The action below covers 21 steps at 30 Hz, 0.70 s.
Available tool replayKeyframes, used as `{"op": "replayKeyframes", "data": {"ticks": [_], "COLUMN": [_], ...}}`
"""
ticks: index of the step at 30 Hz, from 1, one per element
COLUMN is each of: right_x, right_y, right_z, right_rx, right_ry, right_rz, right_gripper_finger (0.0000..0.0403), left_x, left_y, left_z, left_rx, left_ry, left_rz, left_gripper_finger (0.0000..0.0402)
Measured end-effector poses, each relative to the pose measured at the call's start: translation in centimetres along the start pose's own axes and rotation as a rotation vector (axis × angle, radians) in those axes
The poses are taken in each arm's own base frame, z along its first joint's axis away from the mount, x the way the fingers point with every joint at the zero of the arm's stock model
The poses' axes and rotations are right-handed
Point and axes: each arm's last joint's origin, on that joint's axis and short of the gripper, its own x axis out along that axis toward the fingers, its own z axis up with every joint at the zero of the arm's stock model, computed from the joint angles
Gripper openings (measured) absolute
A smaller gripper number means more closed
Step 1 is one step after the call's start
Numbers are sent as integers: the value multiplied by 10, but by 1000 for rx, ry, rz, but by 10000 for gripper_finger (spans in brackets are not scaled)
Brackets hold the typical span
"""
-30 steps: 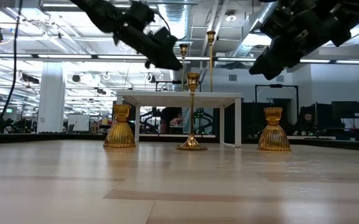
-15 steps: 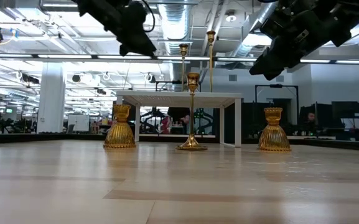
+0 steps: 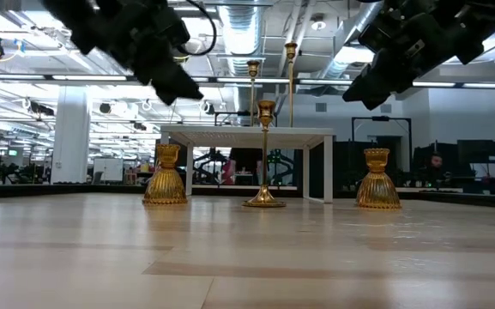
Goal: Pick & Place candle stick holders
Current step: Put the small gold candle holder on the shelf
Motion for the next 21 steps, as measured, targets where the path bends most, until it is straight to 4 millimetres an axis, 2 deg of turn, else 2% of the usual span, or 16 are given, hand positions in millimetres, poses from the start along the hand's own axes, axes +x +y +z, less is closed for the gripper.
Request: {"op": "replayKeyframes", "data": {"ticks": [5,9,14,21], "right_x": [0,0,0,0], "right_y": [0,0,0,0], "right_z": [0,0,0,0], "right_rx": [-1,-1,-1,-9], "right_ry": [-2,-2,-3,-3], "right_rz": [0,0,0,-1], "right_gripper_finger": [7,7,7,7], "left_x": [18,31,47,72], "left_y": [-11,-16,-27,-42], "left_z": [-17,-21,-30,-35], "left_rx": [36,60,94,151], "left_ry": [-46,-68,-7,-77], "left_rz": [-31,130,308,266], "left_gripper_finger": [121,121,121,121]}}
